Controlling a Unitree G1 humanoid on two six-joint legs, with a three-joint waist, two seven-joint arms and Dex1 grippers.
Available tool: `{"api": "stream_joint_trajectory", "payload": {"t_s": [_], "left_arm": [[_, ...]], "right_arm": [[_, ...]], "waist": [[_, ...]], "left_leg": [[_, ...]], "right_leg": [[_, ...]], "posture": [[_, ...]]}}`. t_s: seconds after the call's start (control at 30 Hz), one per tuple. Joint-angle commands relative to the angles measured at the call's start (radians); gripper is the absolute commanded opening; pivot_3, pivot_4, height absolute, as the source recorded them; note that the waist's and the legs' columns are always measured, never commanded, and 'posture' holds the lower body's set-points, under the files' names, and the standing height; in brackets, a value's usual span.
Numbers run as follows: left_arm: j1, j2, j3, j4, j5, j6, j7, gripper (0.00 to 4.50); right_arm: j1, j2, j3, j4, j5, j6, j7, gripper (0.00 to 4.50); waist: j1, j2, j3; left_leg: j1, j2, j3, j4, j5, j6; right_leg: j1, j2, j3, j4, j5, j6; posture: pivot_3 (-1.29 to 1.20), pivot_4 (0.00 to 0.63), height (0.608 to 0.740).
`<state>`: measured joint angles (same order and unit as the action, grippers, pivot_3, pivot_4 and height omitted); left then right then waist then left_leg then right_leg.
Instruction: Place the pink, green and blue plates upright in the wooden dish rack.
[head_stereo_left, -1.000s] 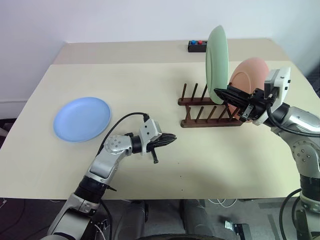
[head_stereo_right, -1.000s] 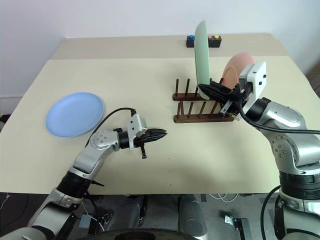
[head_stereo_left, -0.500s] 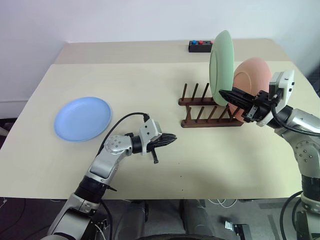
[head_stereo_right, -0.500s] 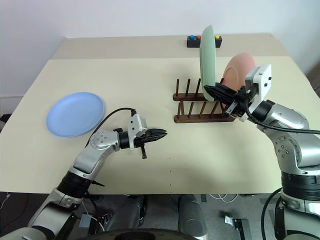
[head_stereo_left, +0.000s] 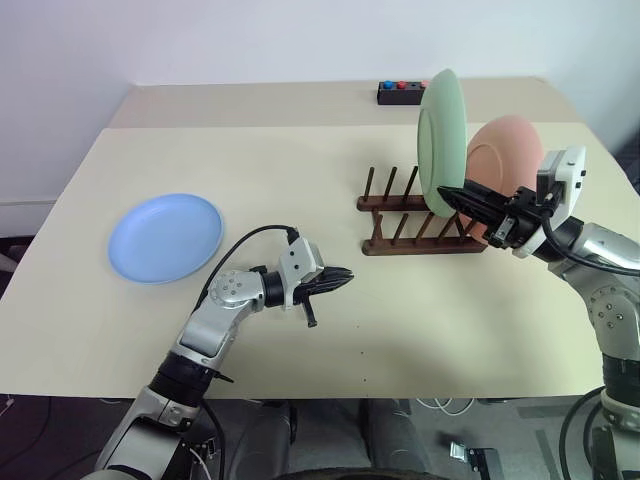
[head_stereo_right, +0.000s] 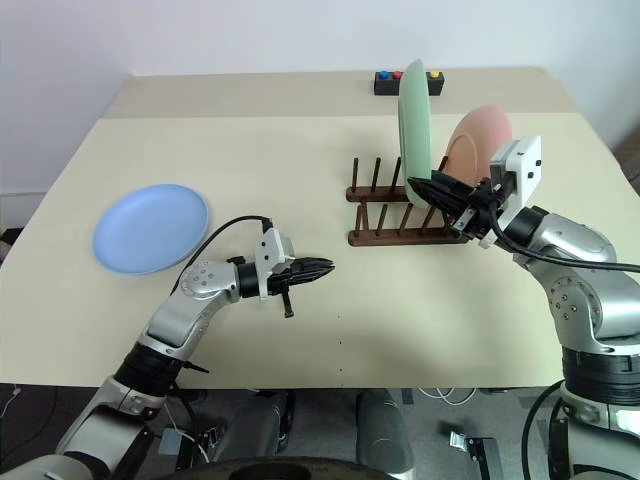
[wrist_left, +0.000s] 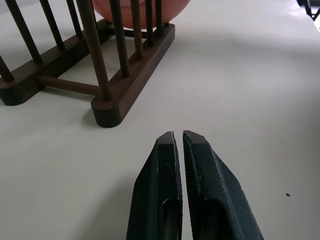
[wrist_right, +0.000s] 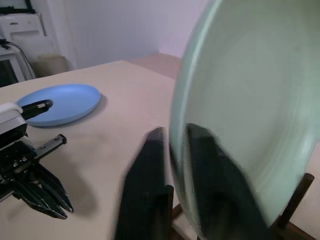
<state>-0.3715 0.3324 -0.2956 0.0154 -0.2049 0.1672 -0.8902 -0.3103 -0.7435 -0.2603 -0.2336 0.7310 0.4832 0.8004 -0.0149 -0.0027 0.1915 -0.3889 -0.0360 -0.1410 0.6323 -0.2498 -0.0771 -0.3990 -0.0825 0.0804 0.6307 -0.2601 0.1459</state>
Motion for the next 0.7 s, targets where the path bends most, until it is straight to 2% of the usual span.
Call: {"api": "stream_joint_trajectory", "payload": {"t_s": [0.03, 0.07, 0.17, 0.7], "left_arm": [[0.002, -0.002, 0.008, -0.033, 0.000, -0.017, -0.001, 0.20], [0.001, -0.002, 0.008, -0.032, 0.000, -0.017, -0.001, 0.20], [0.001, -0.002, 0.008, -0.032, 0.001, -0.017, -0.002, 0.20], [0.002, -0.003, 0.010, -0.034, -0.003, -0.014, -0.002, 0.20]], "right_arm": [[-0.001, 0.008, -0.041, -0.018, 0.016, -0.003, -0.001, 2.56], [0.000, 0.009, -0.042, -0.019, 0.014, -0.004, -0.002, 2.93], [0.002, 0.011, -0.045, -0.023, 0.002, -0.012, -0.007, 4.48], [-0.027, -0.050, -0.076, -0.083, -0.094, -0.068, -0.023, 4.48]], "waist": [[0.000, 0.000, 0.000], [0.000, 0.000, 0.000], [0.000, 0.000, 0.000], [0.000, 0.000, 0.000]], "left_leg": [[0.000, 0.000, 0.000, 0.000, 0.000, 0.000], [0.000, 0.000, 0.000, 0.000, 0.000, 0.000], [0.000, 0.000, 0.000, 0.000, 0.000, 0.000], [0.000, 0.000, 0.000, 0.000, 0.000, 0.000]], "right_leg": [[0.000, 0.000, 0.000, 0.000, 0.000, 0.000], [0.000, 0.000, 0.000, 0.000, 0.000, 0.000], [0.000, 0.000, 0.000, 0.000, 0.000, 0.000], [0.000, 0.000, 0.000, 0.000, 0.000, 0.000]], "posture": [[0.00, 0.150, 0.740], [0.00, 0.150, 0.740], [0.00, 0.150, 0.740], [0.00, 0.150, 0.740]]}}
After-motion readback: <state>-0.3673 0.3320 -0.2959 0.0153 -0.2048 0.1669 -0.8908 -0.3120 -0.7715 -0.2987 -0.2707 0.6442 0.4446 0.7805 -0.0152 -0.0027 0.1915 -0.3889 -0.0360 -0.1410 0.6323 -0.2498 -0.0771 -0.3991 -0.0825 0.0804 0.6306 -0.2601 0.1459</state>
